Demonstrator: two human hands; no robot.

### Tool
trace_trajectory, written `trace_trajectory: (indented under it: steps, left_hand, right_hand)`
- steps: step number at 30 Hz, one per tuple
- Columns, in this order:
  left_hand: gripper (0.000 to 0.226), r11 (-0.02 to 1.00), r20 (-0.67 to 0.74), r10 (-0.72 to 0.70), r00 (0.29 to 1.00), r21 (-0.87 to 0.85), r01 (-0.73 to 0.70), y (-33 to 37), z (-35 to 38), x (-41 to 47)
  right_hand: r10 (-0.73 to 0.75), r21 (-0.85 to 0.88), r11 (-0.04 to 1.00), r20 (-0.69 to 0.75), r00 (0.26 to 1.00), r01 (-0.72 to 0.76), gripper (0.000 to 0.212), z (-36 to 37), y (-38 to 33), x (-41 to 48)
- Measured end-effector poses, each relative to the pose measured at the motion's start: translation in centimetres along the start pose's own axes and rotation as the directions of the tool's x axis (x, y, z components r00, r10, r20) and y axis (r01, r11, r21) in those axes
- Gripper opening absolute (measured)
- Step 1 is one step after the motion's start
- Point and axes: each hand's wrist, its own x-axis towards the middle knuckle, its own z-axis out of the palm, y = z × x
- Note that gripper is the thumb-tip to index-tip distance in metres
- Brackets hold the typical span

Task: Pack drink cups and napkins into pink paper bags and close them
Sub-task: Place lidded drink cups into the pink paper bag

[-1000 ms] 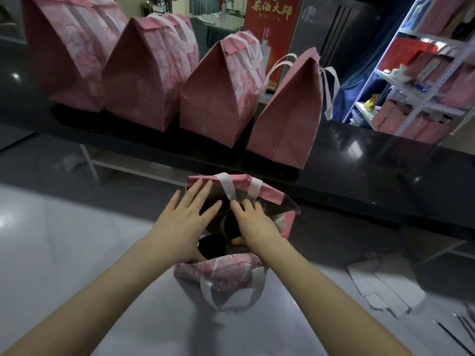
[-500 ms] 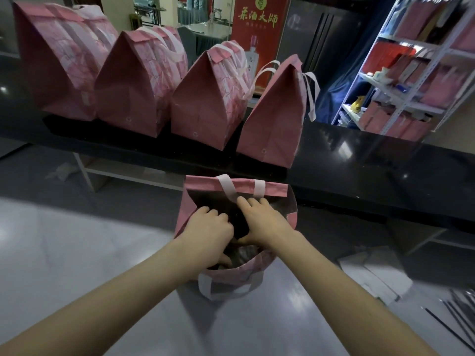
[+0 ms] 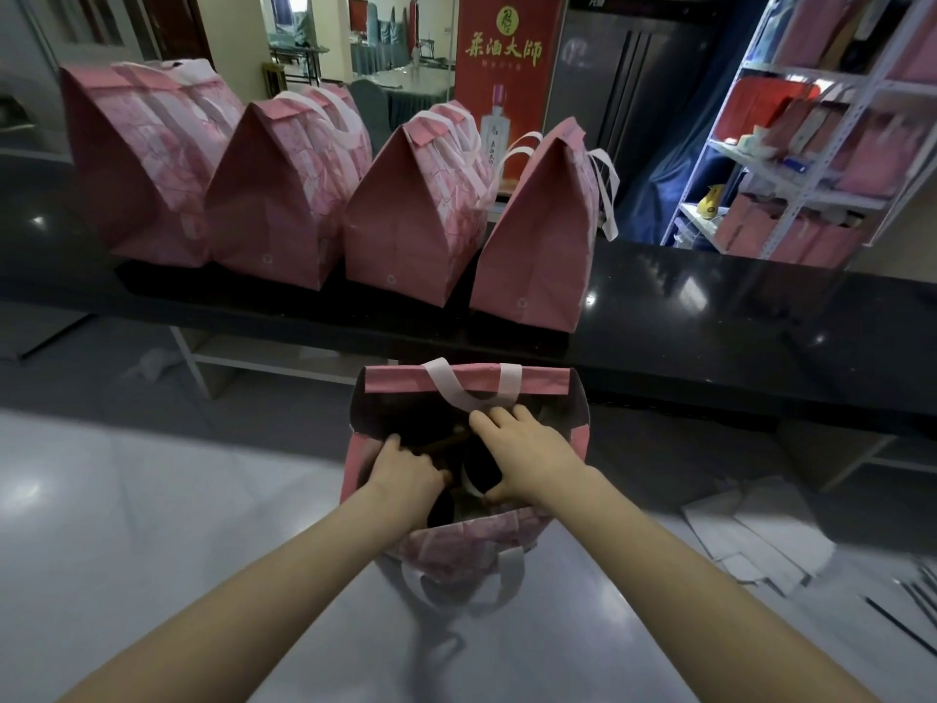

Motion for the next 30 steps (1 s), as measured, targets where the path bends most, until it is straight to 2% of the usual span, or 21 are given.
trace_trajectory:
  steps: [5, 10, 16, 20, 24, 30]
  left_hand:
    - [0.031, 0.998, -0.031, -0.065, 0.997, -0.030, 0.064, -0.6, 0.6, 0.4]
    - [0.043, 0.989, -0.080, -0.050, 0.995, -0.141, 0.039, -1.5, 0.6, -0.3]
    - [0.044, 0.941, -0.034, 0.047, 0.998, -0.333, -0.055, -3.0, 0.5, -0.8]
    - [0.041, 0.912, -0.001, 0.122, 0.993, -0.395, -0.113, -3.6, 0.2, -0.6]
    - [0.047, 0.845, 0.017, 0.200, 0.980, -0.509, -0.164, -3.9, -0.4, -0.2]
    - [0.048, 0.874, 0.002, 0.212, 0.977, -0.449, -0.189, -2.9, -0.6, 0.6]
  right_hand:
    - [-0.003, 0.009, 1.000, -0.015, 1.000, 0.003, 0.083, -0.1, 0.1, -0.5]
    - [-0.007, -0.002, 1.000, -0.014, 1.000, 0.007, 0.086, -0.7, 0.3, -1.0]
    - [-0.032, -0.015, 0.999, -0.014, 0.999, 0.032, 0.082, -1.9, 1.4, -2.0]
    - [-0.037, 0.012, 0.999, -0.005, 0.999, 0.037, 0.077, -2.0, 1.6, -2.4]
    - [-0.046, 0.010, 0.999, -0.021, 0.999, 0.046, 0.078, -2.0, 1.7, -2.2]
    - [-0.033, 0.014, 0.999, 0.007, 0.999, 0.033, 0.078, -1.6, 2.1, -2.1]
